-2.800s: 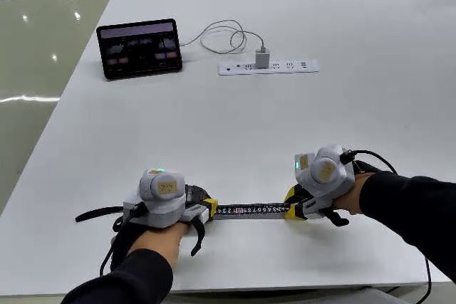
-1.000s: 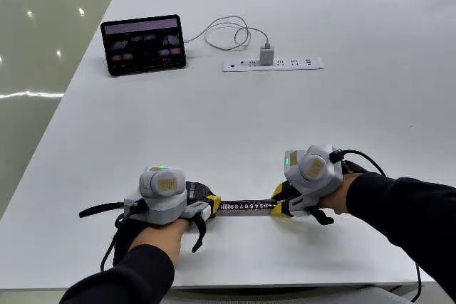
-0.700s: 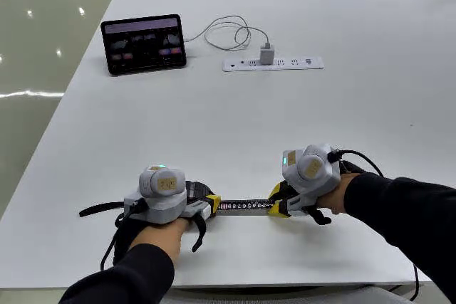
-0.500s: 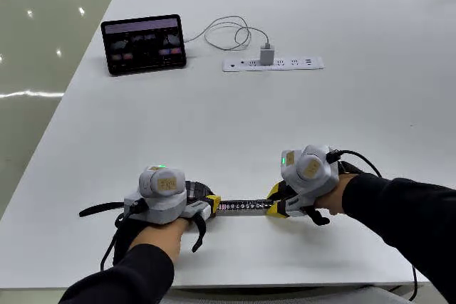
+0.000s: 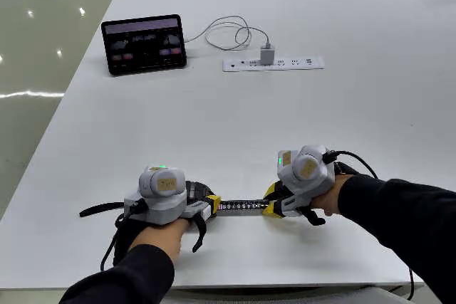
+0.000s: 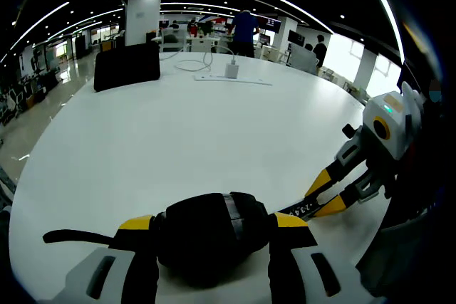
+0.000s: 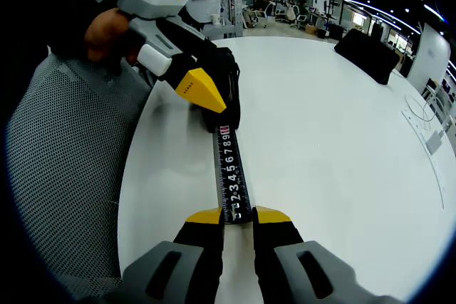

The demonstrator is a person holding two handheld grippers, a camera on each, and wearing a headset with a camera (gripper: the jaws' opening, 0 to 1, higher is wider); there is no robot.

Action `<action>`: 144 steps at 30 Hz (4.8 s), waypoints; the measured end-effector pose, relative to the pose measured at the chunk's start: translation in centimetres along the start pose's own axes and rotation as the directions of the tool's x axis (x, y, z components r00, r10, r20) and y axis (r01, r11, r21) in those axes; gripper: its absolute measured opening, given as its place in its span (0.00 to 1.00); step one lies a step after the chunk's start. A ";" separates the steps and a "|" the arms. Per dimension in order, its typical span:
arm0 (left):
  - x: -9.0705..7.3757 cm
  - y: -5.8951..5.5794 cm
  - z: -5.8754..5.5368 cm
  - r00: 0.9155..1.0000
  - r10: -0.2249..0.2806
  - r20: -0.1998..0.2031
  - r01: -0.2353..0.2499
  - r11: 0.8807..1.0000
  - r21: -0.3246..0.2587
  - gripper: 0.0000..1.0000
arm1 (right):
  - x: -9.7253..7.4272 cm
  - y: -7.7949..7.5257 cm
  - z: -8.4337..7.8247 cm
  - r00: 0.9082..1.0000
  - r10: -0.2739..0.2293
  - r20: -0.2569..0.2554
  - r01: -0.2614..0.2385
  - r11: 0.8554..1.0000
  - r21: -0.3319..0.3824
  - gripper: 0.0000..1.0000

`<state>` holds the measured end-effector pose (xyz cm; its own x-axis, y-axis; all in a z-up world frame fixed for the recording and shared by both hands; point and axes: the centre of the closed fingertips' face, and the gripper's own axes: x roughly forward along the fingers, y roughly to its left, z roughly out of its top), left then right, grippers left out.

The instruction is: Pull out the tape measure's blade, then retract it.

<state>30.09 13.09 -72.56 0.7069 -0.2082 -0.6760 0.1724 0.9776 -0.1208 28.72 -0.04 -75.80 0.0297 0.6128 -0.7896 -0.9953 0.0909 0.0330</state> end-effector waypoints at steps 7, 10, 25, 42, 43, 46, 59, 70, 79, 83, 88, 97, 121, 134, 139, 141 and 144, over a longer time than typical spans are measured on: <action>0.0 0.0 0.0 1.000 -0.001 0.001 0.001 1.000 -0.003 0.58 | 0.3 0.1 0.4 1.000 0.003 0.005 -0.003 1.000 0.003 0.11; 0.0 0.0 0.0 1.000 -0.002 0.001 0.002 1.000 -0.004 0.58 | 0.4 0.1 0.5 1.000 0.003 0.005 -0.003 1.000 0.001 0.11; 0.0 0.1 0.0 1.000 -0.004 0.001 0.004 1.000 -0.007 0.58 | 1.1 0.1 1.2 1.000 0.005 0.016 -0.005 1.000 0.003 0.11; 0.0 0.1 0.0 1.000 -0.006 0.002 0.006 1.000 -0.013 0.58 | 1.6 0.3 2.0 0.999 0.010 0.033 -0.010 1.000 -0.001 0.11; 0.0 0.1 0.0 1.000 -0.006 0.002 0.006 1.000 -0.014 0.58 | 1.7 0.3 2.1 0.999 0.009 0.035 -0.010 1.000 0.000 0.11; 0.0 0.1 0.0 1.000 -0.006 0.002 0.006 1.000 -0.016 0.58 | 1.8 0.3 2.2 0.999 0.011 0.042 -0.011 1.000 0.002 0.11; 0.0 0.1 0.0 1.000 -0.008 0.002 0.008 1.000 -0.017 0.58 | 2.4 0.5 3.0 0.998 0.009 0.064 -0.010 1.000 0.008 0.11; 0.1 0.2 0.0 1.000 -0.008 0.002 0.008 1.000 -0.016 0.58 | 2.8 0.6 3.4 0.996 0.017 0.085 -0.018 1.000 0.017 0.11; 0.0 0.2 0.0 1.000 -0.008 0.004 0.008 1.000 -0.019 0.58 | 3.0 0.8 3.8 0.995 0.028 0.093 -0.029 1.000 0.008 0.11; 0.0 0.2 0.0 1.000 -0.009 0.004 0.009 1.000 -0.023 0.58 | 3.2 0.8 4.1 0.995 0.033 0.099 -0.034 0.999 0.008 0.11; 0.0 0.2 0.1 1.000 -0.009 0.005 0.009 1.000 -0.024 0.58 | 3.4 0.9 4.3 0.994 0.033 0.101 -0.034 0.999 0.008 0.11; 0.0 0.2 0.0 1.000 -0.012 0.004 0.012 1.000 -0.025 0.58 | 3.9 1.0 5.1 0.994 0.034 0.109 -0.034 0.999 -0.001 0.11; 0.0 0.2 0.1 1.000 -0.009 0.007 0.009 1.000 -0.028 0.58 | 4.5 1.1 5.8 0.991 0.027 0.130 -0.027 1.000 -0.001 0.12; 0.0 0.2 0.1 1.000 -0.011 0.007 0.012 0.999 -0.032 0.58 | 4.3 1.0 5.6 0.991 0.035 0.128 -0.028 0.998 -0.052 0.11; 0.0 0.2 0.0 1.000 -0.013 0.006 0.013 0.999 -0.035 0.58 | 5.0 1.3 6.3 0.990 0.042 0.134 -0.037 0.999 -0.039 0.10; 0.0 0.2 0.0 1.000 -0.013 0.006 0.014 0.999 -0.036 0.58 | 5.0 1.3 6.4 0.990 0.042 0.137 -0.038 0.999 -0.035 0.10; 0.0 0.3 0.1 1.000 -0.014 0.006 0.014 0.999 -0.036 0.58 | 5.1 1.3 6.5 0.989 0.044 0.138 -0.040 0.999 -0.037 0.10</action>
<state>30.20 13.33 -72.58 0.7086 -0.2218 -0.6698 0.1577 0.9751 -0.1561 28.22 8.30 -75.81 -0.0021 0.7185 -0.6955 -0.9984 0.0375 0.0418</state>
